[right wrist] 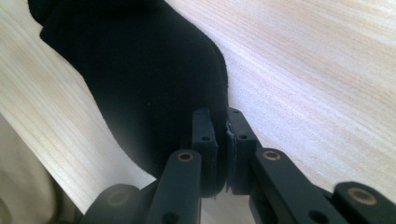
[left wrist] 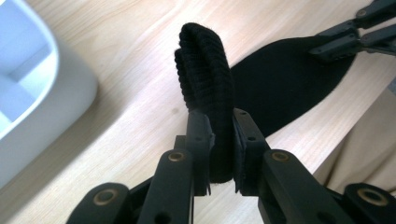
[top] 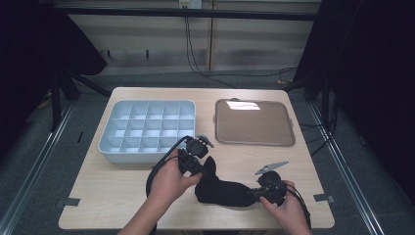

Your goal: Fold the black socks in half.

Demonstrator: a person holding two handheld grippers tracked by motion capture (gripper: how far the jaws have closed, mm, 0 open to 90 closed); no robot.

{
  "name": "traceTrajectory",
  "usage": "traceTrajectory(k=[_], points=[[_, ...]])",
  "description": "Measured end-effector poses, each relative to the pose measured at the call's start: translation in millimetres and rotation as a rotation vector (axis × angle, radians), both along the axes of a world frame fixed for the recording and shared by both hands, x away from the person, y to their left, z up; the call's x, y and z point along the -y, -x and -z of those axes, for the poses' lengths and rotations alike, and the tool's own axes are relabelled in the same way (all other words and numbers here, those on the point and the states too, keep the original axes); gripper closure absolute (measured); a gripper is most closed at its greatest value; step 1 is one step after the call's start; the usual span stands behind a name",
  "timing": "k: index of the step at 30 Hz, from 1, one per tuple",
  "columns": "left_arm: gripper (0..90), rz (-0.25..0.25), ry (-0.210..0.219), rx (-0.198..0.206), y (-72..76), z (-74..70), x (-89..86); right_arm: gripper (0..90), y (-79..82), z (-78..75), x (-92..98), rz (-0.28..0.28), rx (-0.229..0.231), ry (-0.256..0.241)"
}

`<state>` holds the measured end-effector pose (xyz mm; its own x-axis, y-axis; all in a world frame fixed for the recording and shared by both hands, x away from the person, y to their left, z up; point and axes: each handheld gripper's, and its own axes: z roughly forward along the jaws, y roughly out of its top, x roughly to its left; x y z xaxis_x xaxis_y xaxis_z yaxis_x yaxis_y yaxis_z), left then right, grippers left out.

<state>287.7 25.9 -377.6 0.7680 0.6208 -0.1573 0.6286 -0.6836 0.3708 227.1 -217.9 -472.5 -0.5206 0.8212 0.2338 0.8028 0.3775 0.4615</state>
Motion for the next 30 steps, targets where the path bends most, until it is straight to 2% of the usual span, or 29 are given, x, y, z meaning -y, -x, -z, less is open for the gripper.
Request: traceTrajectory(k=[1,3,4,7,8,10,11,12,17,19,23,24,29,30], points=[[79.2,0.021,-0.017,0.012,4.8,-0.2,8.3,84.9,-0.4,0.3,-0.4,0.000,-0.003,-0.011],[79.2,0.036,-0.022,0.015,6.6,0.6,12.6,84.9,-0.7,0.5,-0.6,-0.003,-0.001,-0.009],[79.2,0.055,-0.031,0.002,7.5,2.5,18.0,85.0,-0.7,1.0,-2.4,-0.006,0.002,-0.010],[79.2,0.061,-0.033,-0.013,7.4,5.6,22.1,85.0,-0.4,0.7,-4.5,-0.004,-0.001,-0.011],[79.2,0.076,-0.036,-0.038,6.6,8.9,24.8,84.7,-0.9,1.4,-5.2,-0.019,0.008,-0.012],[79.2,0.077,-0.029,-0.045,6.3,10.9,26.0,84.5,-1.1,1.4,-5.4,-0.021,0.011,-0.011],[79.2,0.081,-0.034,-0.055,5.5,12.7,26.9,84.5,-1.1,1.4,-5.4,-0.021,0.011,-0.011],[79.2,0.078,-0.020,-0.077,4.3,16.6,28.7,84.1,-1.3,1.6,-5.0,-0.019,0.011,-0.014],[79.2,0.075,-0.017,-0.089,3.2,22.5,32.9,83.6,-1.0,1.5,-6.2,-0.017,0.009,-0.017],[79.2,0.082,-0.026,-0.094,1.9,25.4,34.0,78.3,-0.6,1.2,-6.8,-0.023,0.018,-0.026],[79.2,0.068,-0.033,-0.092,0.9,27.2,33.6,74.5,-0.4,-1.9,-4.7,-0.025,0.018,-0.028],[79.2,0.067,-0.031,-0.093,0.5,27.7,33.2,71.6,0.0,-5.9,-2.7,-0.014,0.030,-0.026],[79.2,0.070,-0.047,-0.090,-1.6,31.5,30.1,71.5,0.3,-20.1,6.4,0.004,0.057,-0.032],[79.2,0.061,-0.051,-0.089,-1.4,32.5,29.2,72.0,0.1,-23.6,11.6,0.014,0.070,-0.017]])
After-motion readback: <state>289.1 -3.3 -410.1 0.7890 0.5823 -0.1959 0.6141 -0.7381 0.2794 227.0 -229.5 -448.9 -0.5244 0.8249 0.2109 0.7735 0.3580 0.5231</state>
